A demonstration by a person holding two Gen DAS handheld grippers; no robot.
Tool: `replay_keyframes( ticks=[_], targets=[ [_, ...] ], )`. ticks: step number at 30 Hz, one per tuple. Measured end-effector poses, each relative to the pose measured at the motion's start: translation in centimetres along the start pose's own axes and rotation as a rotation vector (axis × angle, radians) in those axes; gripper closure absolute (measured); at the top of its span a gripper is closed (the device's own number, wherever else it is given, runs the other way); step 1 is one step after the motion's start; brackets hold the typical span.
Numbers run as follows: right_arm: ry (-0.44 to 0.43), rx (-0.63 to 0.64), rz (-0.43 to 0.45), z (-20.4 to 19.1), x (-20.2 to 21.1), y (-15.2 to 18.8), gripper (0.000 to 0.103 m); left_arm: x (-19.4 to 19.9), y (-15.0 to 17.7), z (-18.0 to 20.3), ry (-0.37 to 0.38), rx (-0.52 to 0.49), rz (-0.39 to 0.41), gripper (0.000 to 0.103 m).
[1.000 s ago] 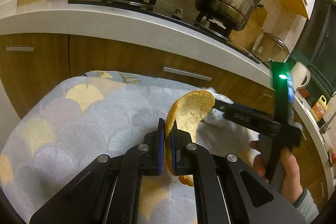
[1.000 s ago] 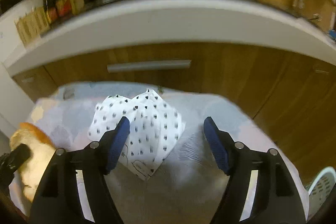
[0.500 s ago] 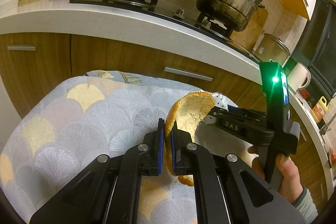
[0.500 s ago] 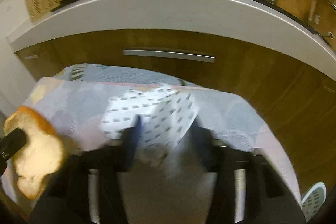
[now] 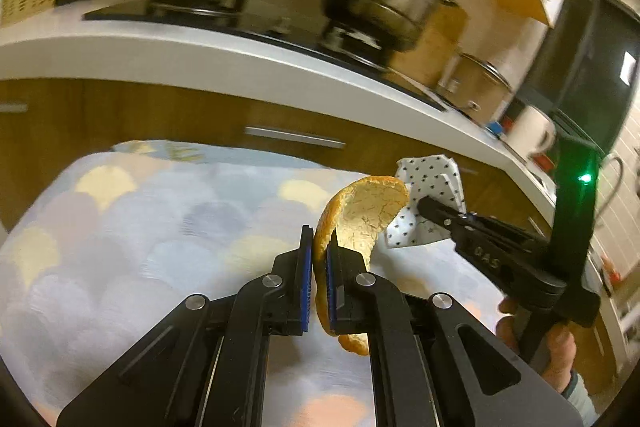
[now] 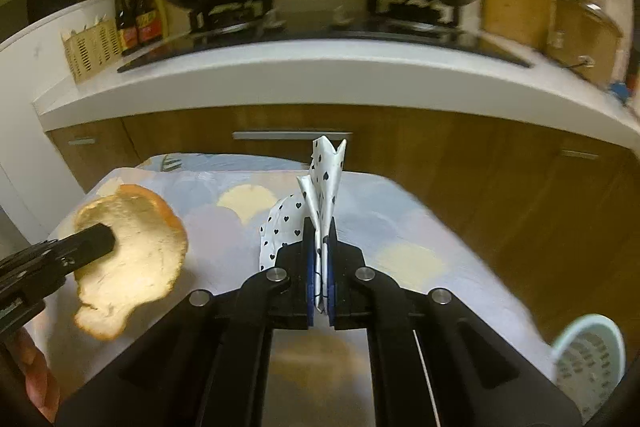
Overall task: Collect trash
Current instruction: 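Carry bread crust and napkin over the blue basket and open both grippers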
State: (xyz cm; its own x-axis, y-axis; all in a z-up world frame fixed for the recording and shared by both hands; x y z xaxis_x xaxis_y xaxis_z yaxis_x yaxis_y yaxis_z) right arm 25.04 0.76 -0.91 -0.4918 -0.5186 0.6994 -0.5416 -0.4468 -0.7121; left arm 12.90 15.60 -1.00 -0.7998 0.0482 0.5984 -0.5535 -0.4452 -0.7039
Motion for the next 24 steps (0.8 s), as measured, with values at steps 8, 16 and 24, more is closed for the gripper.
replay_keyframes(
  ticks=[8,16,24],
  targets=[
    [0.083,-0.091,0.030,5.7,6.7,3.5,0.100,-0.2,2.3,7.2,0.094,-0.085,-0.041,0.099],
    [0.148,-0.152,0.044,10.1,11.8,7.2,0.100,-1.1,4.1,14.2,0.170,-0.172,-0.077,0.099],
    [0.215,-0.264,0.002,15.8,15.2,11.3,0.100,-3.4,6.2,20.2,0.216,-0.264,-0.143,0.099]
  ],
)
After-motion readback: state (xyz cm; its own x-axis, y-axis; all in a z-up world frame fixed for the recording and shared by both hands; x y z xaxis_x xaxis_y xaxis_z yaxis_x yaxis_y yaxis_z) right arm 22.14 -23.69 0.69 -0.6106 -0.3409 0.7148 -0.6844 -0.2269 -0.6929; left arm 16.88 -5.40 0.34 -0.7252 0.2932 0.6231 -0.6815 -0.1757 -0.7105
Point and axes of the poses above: each gripper's, at about its wrist camera, not at the fingertips, and x roughly against the way its jaws point, z to its right, y to its underside, the point moved 2 cm from there along -x, roughly the way its jaws point, and after that the axes turned 5 degrees about -z, right-handed, at the moved point
